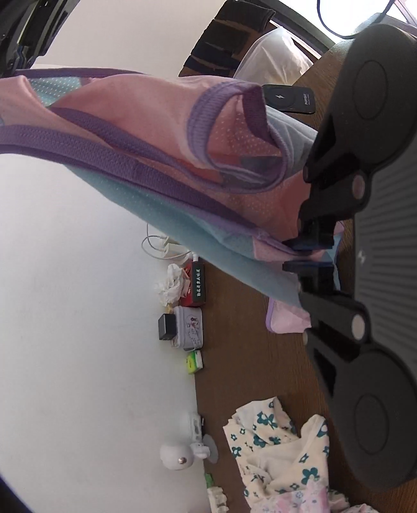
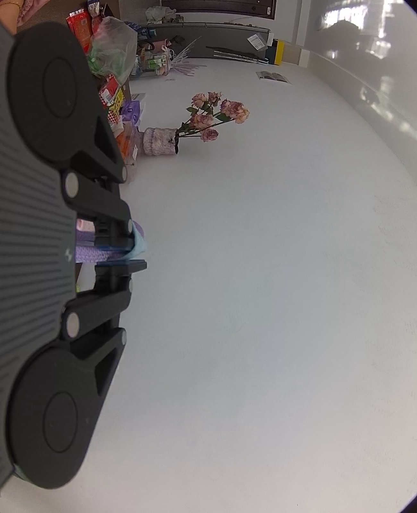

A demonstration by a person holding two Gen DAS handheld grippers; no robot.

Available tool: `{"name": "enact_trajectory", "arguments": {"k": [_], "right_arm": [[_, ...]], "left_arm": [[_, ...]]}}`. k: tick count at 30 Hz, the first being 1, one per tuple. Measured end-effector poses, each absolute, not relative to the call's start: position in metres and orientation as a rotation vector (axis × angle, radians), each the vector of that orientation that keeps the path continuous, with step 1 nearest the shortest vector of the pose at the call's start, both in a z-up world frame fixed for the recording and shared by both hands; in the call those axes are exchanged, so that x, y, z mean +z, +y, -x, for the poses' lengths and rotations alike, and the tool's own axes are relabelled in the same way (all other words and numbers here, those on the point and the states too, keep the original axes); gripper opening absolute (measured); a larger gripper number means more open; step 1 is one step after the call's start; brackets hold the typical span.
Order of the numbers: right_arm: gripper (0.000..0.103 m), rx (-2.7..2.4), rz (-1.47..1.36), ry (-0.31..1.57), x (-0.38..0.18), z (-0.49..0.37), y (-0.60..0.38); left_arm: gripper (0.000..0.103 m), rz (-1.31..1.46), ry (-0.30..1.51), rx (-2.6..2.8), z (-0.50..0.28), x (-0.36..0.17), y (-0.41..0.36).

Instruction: Fold clothes

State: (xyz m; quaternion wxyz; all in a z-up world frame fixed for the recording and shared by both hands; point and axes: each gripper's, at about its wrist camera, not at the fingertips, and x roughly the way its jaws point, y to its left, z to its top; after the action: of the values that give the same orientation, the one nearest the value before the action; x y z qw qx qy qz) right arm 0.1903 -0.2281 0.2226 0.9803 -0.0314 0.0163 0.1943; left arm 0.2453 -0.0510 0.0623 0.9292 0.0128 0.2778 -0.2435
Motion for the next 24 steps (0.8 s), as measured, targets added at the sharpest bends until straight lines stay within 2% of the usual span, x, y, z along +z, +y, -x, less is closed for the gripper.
{"name": "enact_trajectory", "arguments": {"k": [5, 13, 16, 21, 24], "right_arm": [[0.005, 0.357, 0.071, 0.016, 0.226, -0.179, -0.246], [0.005, 0.352, 0.096, 0.007, 0.24, -0.161, -0.263], [0.005, 0.354, 0.112, 0.033, 0.236, -0.156, -0.261], [0.005, 0.546, -0.027, 0.042, 0.24, -0.138, -0.271], [0.005, 0.655, -0.085, 0.081, 0.239, -0.127, -0.272]], "left_arm": [[0.001, -0.054, 0.47, -0.454, -0.239, 0.101, -0.012], [0.002, -0.063, 0.226, -0.298, -0.236, 0.211, 0.035], [0.002, -0.047, 0.22, -0.292, -0.237, 0.223, 0.039], [0.002, -0.018, 0.173, -0.289, -0.227, 0.229, 0.049], [0.005, -0.025, 0.232, -0.276, -0.247, 0.223, 0.046]]}}
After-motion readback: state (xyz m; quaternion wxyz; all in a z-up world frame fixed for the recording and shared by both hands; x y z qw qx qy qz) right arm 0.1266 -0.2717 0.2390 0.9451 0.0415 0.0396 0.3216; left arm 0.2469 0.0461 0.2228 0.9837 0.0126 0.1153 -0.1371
